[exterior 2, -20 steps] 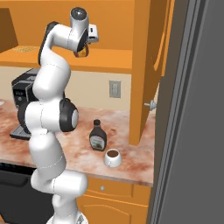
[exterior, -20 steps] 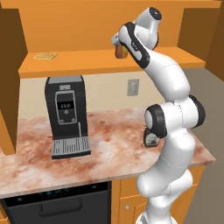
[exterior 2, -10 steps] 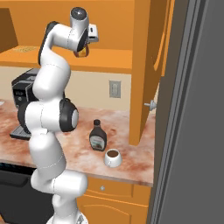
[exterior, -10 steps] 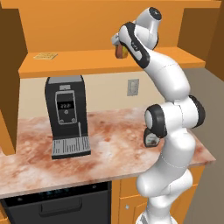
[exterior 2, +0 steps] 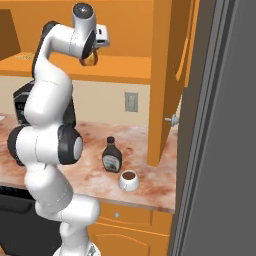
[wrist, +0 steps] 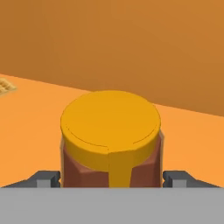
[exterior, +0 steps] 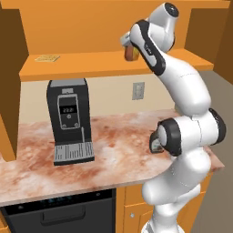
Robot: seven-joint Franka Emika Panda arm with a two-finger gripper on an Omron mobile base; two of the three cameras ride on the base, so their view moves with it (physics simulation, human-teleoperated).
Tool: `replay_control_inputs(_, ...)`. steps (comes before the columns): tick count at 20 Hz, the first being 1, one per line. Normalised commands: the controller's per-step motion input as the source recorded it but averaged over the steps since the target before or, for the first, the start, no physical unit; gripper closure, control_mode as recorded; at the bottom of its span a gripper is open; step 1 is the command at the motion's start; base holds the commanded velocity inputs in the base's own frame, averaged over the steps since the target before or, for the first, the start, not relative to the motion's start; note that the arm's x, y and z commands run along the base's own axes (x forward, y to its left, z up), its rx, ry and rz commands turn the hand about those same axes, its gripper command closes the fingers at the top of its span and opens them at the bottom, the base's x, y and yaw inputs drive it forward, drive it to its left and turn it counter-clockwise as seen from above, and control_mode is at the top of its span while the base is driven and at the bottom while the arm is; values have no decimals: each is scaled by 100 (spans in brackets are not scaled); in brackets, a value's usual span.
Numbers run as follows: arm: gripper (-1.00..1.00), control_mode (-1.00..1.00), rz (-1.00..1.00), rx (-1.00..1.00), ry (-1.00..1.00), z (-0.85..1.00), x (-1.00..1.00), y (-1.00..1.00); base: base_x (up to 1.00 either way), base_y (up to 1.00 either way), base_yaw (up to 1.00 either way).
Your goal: Pick the syrup bottle and honey bottle from the cabinet and place them next to the mug.
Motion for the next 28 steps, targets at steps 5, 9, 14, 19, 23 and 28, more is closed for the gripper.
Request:
replay_control_inputs(5,100,-100,-9,2,-7,-13,-100,0,0,0,0)
replay_control_inputs(9,100,-100,-14,0,-1,-33,-100,0,0,0,0)
replay_control_inputs(14,100,-100,-20,0,0,-46,-99,0,0,0,0)
replay_control_inputs(19,100,-100,-37,0,1,-51,-80,0,0,0,0)
replay_control_inputs(23,100,-100,-61,0,3,-69,-50,0,0,0,0)
replay_control_inputs(28,100,-100,-68,0,2,-65,-27,0,0,0,0)
